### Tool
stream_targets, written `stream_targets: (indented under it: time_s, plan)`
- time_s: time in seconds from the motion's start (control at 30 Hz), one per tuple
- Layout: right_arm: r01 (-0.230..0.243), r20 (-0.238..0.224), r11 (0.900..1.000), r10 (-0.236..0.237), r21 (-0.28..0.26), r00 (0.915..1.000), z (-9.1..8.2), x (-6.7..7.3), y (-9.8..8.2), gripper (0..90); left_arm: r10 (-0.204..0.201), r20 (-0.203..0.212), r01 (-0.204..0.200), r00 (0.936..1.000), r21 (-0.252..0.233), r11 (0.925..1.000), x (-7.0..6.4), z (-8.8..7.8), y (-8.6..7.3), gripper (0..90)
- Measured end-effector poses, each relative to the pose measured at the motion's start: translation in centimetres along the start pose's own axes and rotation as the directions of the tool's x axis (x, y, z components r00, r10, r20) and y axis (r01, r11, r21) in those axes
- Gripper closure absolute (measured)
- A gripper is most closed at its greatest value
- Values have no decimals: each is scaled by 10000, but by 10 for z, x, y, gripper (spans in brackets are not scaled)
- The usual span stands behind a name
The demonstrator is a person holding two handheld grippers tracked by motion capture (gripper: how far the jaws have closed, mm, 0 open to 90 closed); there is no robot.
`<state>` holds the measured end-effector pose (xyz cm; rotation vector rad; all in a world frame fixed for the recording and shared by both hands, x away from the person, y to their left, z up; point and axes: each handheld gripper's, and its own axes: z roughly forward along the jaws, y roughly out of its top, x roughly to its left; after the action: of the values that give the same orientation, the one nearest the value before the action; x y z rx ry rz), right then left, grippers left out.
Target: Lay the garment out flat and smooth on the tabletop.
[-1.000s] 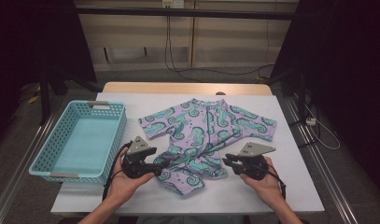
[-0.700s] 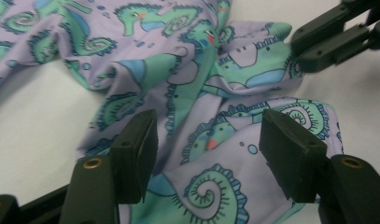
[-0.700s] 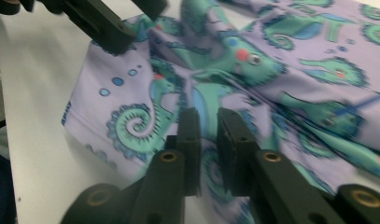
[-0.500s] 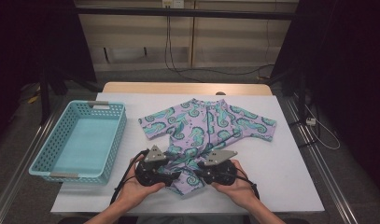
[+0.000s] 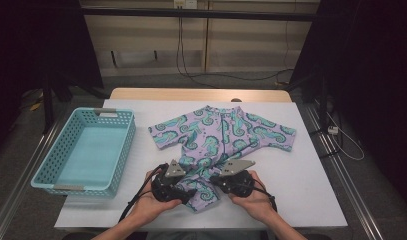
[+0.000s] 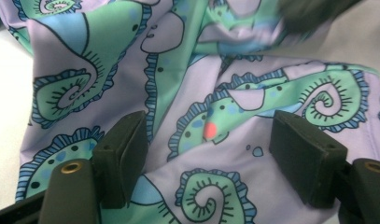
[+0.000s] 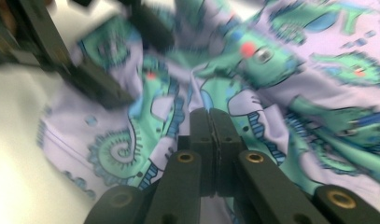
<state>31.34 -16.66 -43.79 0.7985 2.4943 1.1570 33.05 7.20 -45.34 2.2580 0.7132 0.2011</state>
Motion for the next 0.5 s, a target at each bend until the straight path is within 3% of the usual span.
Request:
stream_targets:
  time_s: [0.13,0.2,0.33,0.5]
  plan:
    - [-642,10,9947,645,-801,9979,-22,-9,0,900,99,-43,-99,9999,8,10000,0,0,0,282]
    - [-973,257,9891,1007,-1103,9946,-33,-20,-4,900,220,-91,-220,9997,17,9998,0,0,0,286]
    - [-1791,954,9747,1925,-1338,9766,-51,-46,-21,900,214,-123,-213,9997,39,9998,1,0,0,287]
    - [-2101,1462,9686,2289,-1332,9624,-66,-59,-37,900,241,-102,-241,9997,38,9997,2,0,-1,286]
